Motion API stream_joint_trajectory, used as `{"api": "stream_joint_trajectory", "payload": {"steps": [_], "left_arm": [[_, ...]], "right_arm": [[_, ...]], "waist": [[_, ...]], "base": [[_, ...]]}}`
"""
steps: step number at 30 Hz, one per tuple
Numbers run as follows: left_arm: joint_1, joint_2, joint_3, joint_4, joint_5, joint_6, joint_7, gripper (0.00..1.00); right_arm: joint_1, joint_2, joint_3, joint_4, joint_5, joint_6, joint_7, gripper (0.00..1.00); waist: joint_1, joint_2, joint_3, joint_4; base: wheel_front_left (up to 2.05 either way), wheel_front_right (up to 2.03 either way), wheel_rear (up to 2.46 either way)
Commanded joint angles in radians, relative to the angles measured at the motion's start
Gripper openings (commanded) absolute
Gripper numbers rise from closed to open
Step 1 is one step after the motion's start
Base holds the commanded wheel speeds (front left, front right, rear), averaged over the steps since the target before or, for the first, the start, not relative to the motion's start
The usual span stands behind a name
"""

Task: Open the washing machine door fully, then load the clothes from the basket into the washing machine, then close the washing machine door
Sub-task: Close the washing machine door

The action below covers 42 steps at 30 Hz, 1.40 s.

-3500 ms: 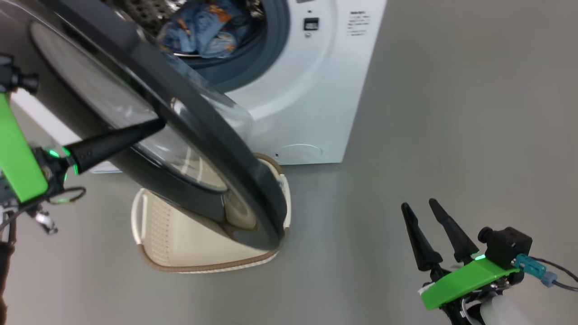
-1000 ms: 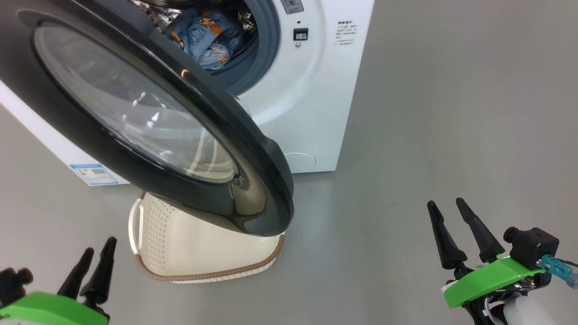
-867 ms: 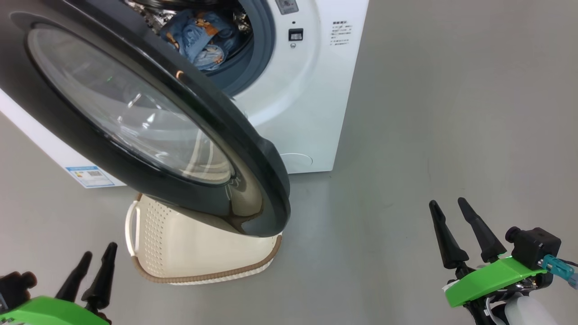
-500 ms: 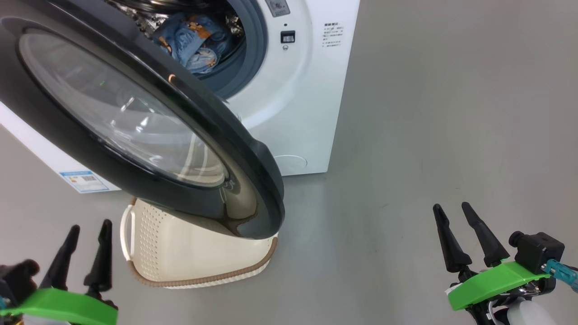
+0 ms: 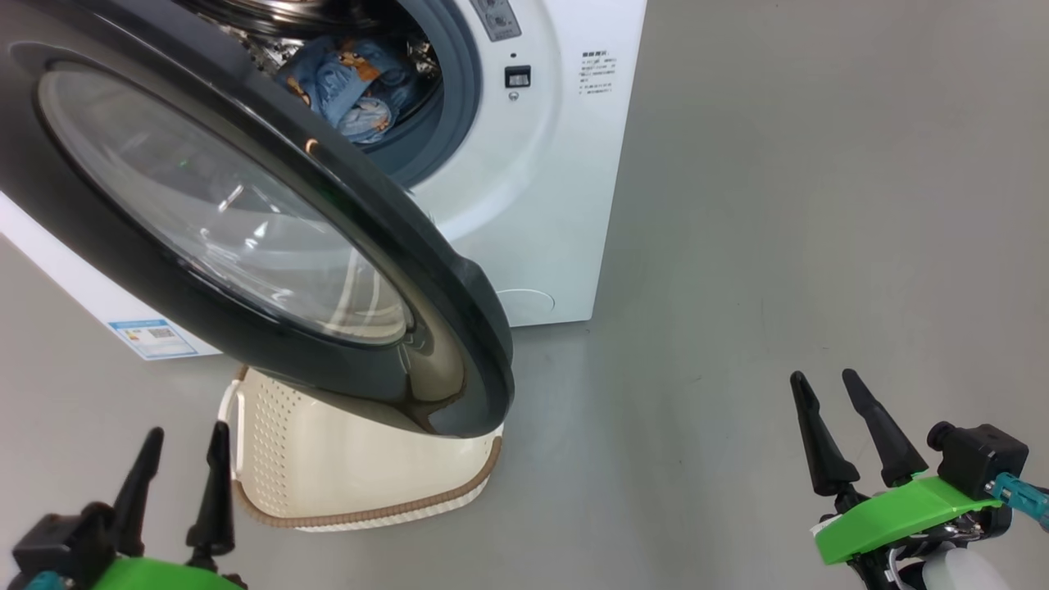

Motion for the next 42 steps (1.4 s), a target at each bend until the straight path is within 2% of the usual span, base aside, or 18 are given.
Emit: {"api": "stream_joint_trajectory", "payload": {"steps": [1,5,17,18,19,20,21,22,26,34,42], "left_arm": [[-0.004,0.008,0.044,-0.018,0.020,-0.002,-0.006,1.00],[0.003,-0.014,0.047,-0.007,0.048,-0.002,-0.006,1.00],[0.005,-0.029,0.054,-0.012,0.054,-0.002,-0.006,1.00],[0.004,-0.033,0.055,-0.010,0.050,-0.002,-0.006,1.00],[0.004,-0.033,0.055,-0.010,0.050,-0.002,-0.006,1.00],[0.004,-0.036,0.056,-0.010,0.048,-0.002,-0.006,1.00],[0.005,-0.039,0.055,-0.009,0.047,-0.002,-0.006,1.00],[0.007,-0.042,0.056,-0.009,0.046,-0.002,-0.006,1.00],[0.014,-0.056,0.066,-0.011,0.042,-0.002,-0.006,1.00],[0.032,-0.095,0.114,-0.036,0.049,-0.002,-0.006,1.00],[0.048,-0.117,0.128,-0.053,0.061,-0.002,-0.006,1.00]], "right_arm": [[0.014,-0.006,0.019,-0.015,-0.010,0.002,-0.012,1.00],[0.016,-0.004,0.019,-0.006,-0.011,0.002,-0.012,1.00],[0.012,-0.003,0.022,-0.001,-0.011,0.002,-0.012,1.00],[0.007,0.000,0.025,0.000,-0.008,0.002,-0.012,0.47],[0.007,0.000,0.025,0.000,-0.008,0.002,-0.012,0.47],[0.004,0.002,0.027,0.000,-0.006,0.002,-0.012,0.29],[0.000,0.005,0.030,-0.002,-0.004,0.002,-0.012,0.03],[-0.004,0.007,0.032,-0.004,-0.002,0.002,-0.012,0.00],[-0.033,0.021,0.048,-0.031,0.014,0.002,-0.012,0.00],[-0.141,0.052,0.101,-0.195,0.055,0.002,-0.012,0.00],[-0.215,0.057,0.235,-0.408,0.066,0.002,-0.012,0.00]], "waist": [[0.0000,-0.0001,0.000,0.002],[0.0000,-0.0001,0.001,0.005],[0.0000,-0.0001,-0.006,0.007],[0.0000,-0.0001,-0.006,0.008],[0.0000,-0.0001,-0.006,0.008],[0.0000,-0.0001,-0.007,0.009],[0.0000,-0.0001,-0.007,0.009],[0.0000,-0.0001,-0.008,0.010],[0.0000,-0.0001,-0.010,0.015],[0.0000,-0.0001,-0.014,0.036],[0.0000,-0.0001,-0.029,0.070]], "base": [[0.00,0.00,0.00],[0.00,0.00,0.00],[0.00,0.00,0.00],[0.00,0.00,0.00],[0.00,0.00,0.00],[0.00,0.00,0.00],[0.00,0.00,0.00],[0.00,0.00,0.00],[0.00,0.00,0.00],[0.00,0.00,0.00],[0.00,0.00,0.00]]}}
